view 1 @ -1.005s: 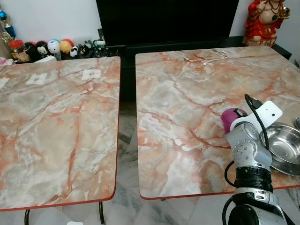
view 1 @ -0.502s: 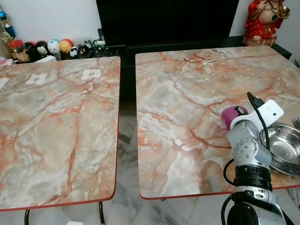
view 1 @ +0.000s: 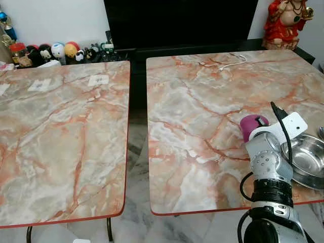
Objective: Setting the table
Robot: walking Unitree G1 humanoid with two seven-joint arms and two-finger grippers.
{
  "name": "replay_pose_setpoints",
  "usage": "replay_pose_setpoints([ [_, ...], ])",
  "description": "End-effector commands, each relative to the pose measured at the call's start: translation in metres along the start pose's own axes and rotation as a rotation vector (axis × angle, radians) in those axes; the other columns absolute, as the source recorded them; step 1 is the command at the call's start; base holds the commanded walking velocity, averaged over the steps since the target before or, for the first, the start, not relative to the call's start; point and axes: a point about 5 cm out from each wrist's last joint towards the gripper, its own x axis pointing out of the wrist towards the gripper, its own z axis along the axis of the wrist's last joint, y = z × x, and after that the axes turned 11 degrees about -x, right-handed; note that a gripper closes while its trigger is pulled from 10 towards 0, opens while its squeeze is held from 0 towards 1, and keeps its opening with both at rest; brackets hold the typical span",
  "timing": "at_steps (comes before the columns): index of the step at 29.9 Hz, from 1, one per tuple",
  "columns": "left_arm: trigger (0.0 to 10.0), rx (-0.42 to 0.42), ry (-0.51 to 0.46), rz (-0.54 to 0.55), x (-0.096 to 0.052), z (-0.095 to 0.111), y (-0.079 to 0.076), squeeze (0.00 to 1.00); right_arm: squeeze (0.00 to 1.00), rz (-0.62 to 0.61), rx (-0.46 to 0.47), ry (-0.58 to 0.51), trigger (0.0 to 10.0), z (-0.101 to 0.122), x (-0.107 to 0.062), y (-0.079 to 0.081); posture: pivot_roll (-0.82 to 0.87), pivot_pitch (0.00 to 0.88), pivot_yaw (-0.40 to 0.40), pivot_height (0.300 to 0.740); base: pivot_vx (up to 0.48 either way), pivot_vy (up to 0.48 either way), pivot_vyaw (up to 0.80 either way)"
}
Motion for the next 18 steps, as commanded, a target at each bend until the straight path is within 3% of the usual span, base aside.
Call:
replay_pose_setpoints([
  [1, 10.0, 0.015, 0.009, 0.000, -0.0008, -0.0016, 0.0029, 0.00, 0.00, 0.001, 0.038, -0.017, 10.0, 0.0065, -0.0014, 0.0029, -0.01, 0.024, 0.036, 0.740, 0.000, 0.000, 0.00],
  [13, 10.0, 0.013, 0.002, 0.000, -0.0002, 0.0004, 0.0021, 0.00, 0.00, 0.003, 0.061, -0.004, 10.0, 0.0057, -0.0003, 0.0048, 0.00, 0.024, 0.038, 0.740, 0.000, 0.000, 0.00],
  [18, 10.0, 0.013, -0.001, -0.001, -0.0002, 0.0011, 0.0029, 0.00, 0.00, 0.013, 0.122, 0.035, 10.0, 0.0007, -0.0006, 0.0064, 0.00, 0.025, 0.040, 0.740, 0.000, 0.000, 0.00],
])
